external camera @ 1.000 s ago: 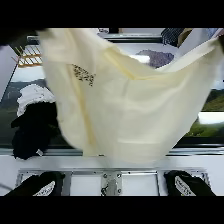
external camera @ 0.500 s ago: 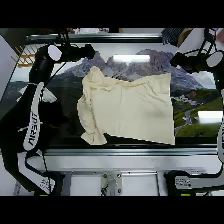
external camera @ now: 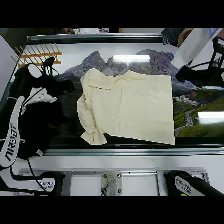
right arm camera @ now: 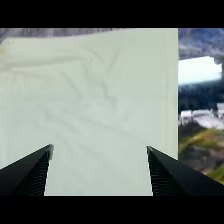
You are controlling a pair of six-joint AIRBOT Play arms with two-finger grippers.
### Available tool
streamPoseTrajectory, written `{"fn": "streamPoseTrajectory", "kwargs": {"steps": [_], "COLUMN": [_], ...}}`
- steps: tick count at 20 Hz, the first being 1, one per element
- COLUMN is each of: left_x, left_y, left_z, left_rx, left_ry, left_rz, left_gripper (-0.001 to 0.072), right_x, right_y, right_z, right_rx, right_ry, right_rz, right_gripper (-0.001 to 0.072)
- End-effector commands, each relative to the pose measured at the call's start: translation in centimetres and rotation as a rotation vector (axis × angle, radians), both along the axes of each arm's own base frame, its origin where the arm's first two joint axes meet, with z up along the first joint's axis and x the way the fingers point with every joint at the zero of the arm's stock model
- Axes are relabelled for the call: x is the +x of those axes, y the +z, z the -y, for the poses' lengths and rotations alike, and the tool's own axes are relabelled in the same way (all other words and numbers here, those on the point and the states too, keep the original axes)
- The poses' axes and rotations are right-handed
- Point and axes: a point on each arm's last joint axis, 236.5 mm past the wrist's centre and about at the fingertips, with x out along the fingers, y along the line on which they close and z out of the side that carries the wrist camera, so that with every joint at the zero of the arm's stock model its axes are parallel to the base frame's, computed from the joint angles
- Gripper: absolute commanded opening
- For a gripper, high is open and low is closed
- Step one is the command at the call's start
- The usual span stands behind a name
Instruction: Fold the clothes and pants, and hang the long-sleeved shirts on hangers.
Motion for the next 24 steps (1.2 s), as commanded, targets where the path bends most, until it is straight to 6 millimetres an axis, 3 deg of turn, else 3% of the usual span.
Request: {"fn": "streamPoseTrajectory", "kwargs": {"steps": [1,3,6,11,16,17,18,19,21,24], "left_x": [-10.9,-14.2,-15.3,-12.9,-11.6,-11.5,-11.2,-10.6,-10.1,-11.6], "left_y": [-7.3,-9.6,-11.0,-11.0,-11.6,-11.6,-11.3,-10.7,-9.5,-8.3], "left_z": [-0.9,0.6,3.0,5.1,8.9,9.6,10.0,10.1,9.4,6.8], "left_rx": [-0.001,-0.069,-0.187,-0.283,-0.269,-0.266,-0.267,-0.269,-0.244,-0.163], "left_ry": [0.044,0.093,0.146,0.174,0.066,0.04,0.023,0.015,-0.009,-0.05], "left_rz": [-0.214,-0.252,-0.255,-0.234,-0.245,-0.248,-0.244,-0.226,-0.192,-0.172], "left_gripper": [0.0658,0.0658,0.0658,0.0658,0.0655,0.0462,0.0166,0.0015,0.0015,0.0015], "right_x": [-7.1,-9.5,-11.3,-11.8,-12.4,-12.9,-13.6,-14.6,-17.9,-23.3], "right_y": [-2.4,-2.9,-2.5,-1.1,-1.7,-2.0,-2.7,-3.6,-7.0,-13.3], "right_z": [-1.3,-1.9,-2.2,-2.3,-2.7,-2.8,-2.9,-2.7,-1.5,0.6], "right_rx": [0.003,0.009,0.004,0.013,0.053,0.066,0.079,0.088,0.127,0.223], "right_ry": [0.016,0.015,0.015,-0.002,-0.02,-0.026,-0.033,-0.054,-0.154,-0.358], "right_rz": [-0.049,-0.042,-0.01,0.03,-0.011,-0.037,-0.08,-0.138,-0.32,-0.564], "right_gripper": [0.065,0.0649,0.0649,0.0649,0.0649,0.065,0.0649,0.0649,0.065,0.065]}}
